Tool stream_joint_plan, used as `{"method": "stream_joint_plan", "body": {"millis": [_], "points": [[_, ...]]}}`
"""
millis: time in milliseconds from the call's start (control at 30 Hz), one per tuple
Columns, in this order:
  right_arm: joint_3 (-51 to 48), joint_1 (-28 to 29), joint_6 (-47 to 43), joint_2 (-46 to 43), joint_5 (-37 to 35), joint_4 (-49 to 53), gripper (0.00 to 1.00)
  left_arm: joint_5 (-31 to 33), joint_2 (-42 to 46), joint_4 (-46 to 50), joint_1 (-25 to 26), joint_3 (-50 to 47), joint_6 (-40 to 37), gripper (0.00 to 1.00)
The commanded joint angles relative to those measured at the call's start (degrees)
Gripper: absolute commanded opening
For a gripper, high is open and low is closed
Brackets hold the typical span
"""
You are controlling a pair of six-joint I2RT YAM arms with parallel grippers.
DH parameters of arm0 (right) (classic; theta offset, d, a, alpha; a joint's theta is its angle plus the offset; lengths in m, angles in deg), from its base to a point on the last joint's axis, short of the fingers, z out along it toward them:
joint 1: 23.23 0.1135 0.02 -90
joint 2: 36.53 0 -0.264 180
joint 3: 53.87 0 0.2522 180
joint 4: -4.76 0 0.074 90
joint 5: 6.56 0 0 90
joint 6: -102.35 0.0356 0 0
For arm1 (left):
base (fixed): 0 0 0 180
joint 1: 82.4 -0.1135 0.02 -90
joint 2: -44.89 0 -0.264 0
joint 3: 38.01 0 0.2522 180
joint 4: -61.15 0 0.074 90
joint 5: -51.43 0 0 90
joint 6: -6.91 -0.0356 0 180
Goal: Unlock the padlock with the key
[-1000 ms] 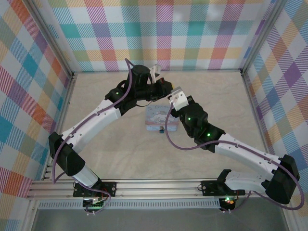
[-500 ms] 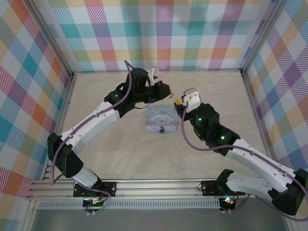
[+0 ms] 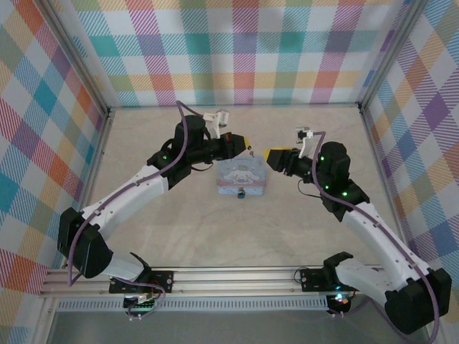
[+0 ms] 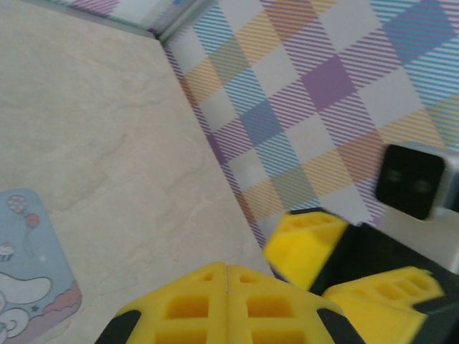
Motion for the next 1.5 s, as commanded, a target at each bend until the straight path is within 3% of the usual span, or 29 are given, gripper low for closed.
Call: {"method": "stream_joint_plan", "body": {"millis": [0, 133, 300, 400, 500, 600, 1100, 1267, 1467], "points": [[-2.8, -0.4, 11.7, 1.1, 13.9, -17.3, 0.50, -4.8, 2.5, -8.7, -0.4, -2.1, 0.0, 0.00], [-5.8, -0.7, 17.3, 1.9, 14.4, -26.7, 0.58, -7.6, 3.9, -15.6, -0.1, -5.5, 2.2, 0.00], [-7.6, -0.8, 21.0, 2.7, 14.3, -34.1, 0.53, -8.7, 5.2, -19.3, 0.5, -7.7, 3.3, 0.00], [-7.8, -0.8, 21.9, 3.0, 14.4, -35.6, 0.50, -9.0, 5.6, -19.8, 0.8, -7.8, 3.4, 0.00], [-7.7, -0.8, 21.2, 3.1, 13.0, -34.0, 0.57, -9.7, 5.7, -20.8, 1.2, -7.7, 3.7, 0.00], [-7.6, -0.8, 21.1, 3.2, 12.9, -34.7, 0.58, -10.2, 5.5, -21.0, 1.8, -7.4, 3.8, 0.00], [-6.0, -0.8, 23.0, 4.6, 14.7, -38.2, 0.30, -9.9, 4.6, -21.9, 3.3, -6.9, 4.0, 0.00], [-6.2, -0.8, 24.0, 5.1, 15.4, -39.8, 0.34, -9.1, 4.6, -21.8, 3.3, -6.9, 3.9, 0.00], [-5.9, -0.7, 24.6, 5.5, 16.7, -41.2, 0.25, -8.6, 4.4, -21.7, 3.3, -6.8, 3.8, 0.00]]}}
